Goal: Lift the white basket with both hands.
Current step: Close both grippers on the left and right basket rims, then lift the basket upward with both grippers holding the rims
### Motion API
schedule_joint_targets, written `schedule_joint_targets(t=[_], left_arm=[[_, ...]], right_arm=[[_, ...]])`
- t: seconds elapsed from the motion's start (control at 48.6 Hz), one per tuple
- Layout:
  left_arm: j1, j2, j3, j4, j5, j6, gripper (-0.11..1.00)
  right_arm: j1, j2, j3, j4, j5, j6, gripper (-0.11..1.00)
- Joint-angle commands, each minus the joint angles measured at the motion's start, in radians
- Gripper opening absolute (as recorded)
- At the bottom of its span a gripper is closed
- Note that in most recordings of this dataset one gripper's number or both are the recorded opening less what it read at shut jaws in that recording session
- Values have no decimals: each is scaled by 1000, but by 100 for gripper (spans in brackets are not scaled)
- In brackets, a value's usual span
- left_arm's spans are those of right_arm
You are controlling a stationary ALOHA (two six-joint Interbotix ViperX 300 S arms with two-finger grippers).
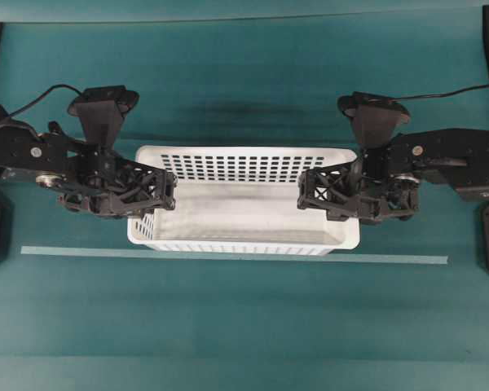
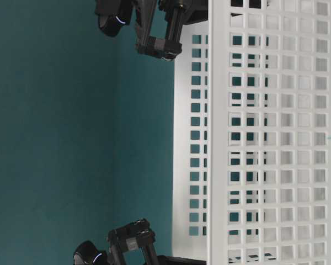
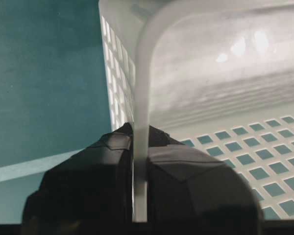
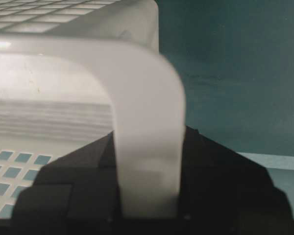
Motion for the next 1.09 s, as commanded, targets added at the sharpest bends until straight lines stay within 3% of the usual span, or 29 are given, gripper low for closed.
schedule_joint_targets(t=[0.0,0.185,0.597,1.07], left_arm=[[-8,11,-15,6,2,9,1],[-28,-35,-58,3,67,9,-1],[-48,-187,-259,6,413,14,-2],[-44,-239,-474,6,589,31,-2]], right_arm=[[-3,18,-9,-3,6,-14,20],[-3,-40,-58,2,94,-18,20],[-5,-186,-202,2,347,-20,20],[-5,-310,-387,-3,565,-17,20]])
